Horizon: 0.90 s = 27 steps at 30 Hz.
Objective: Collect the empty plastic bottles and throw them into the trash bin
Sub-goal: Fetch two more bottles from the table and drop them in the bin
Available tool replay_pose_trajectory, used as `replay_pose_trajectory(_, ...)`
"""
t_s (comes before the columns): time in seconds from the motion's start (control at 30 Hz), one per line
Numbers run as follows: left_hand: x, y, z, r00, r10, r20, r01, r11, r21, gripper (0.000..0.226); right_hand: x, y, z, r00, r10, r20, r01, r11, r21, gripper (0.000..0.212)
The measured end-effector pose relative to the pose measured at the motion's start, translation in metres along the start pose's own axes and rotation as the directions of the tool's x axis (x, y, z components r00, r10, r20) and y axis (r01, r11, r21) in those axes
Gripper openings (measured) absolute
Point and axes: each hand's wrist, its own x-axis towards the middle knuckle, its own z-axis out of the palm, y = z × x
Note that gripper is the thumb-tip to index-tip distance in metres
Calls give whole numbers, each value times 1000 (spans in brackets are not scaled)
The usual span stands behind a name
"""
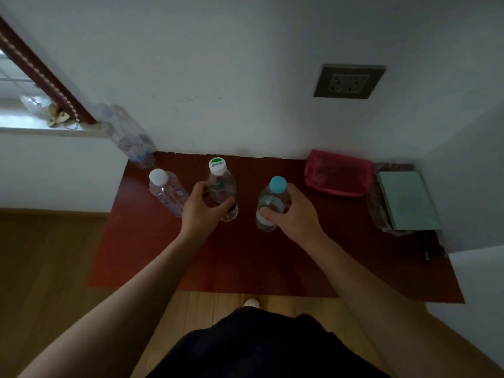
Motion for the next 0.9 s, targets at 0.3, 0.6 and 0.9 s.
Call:
replay_pose_trajectory(0.3, -82, -2, -32, 987, -48, -154, 38, 997, -66, 45, -3, -18, -8, 973, -108, 204, 102, 994, 43, 55)
replay_pose_trajectory(0.6, -279, -47, -31, 770, -312, -557, 314, 945, -95, 43, -67, -30, 35, 725, -260, 638, 273, 959, 81, 49)
replay_pose_trajectory(0.9, -507, -90, 13, 208, -585, -784, 473, 762, -442, 43, -183, -42, 116, 326, -281, 903, 458, 882, 109, 54)
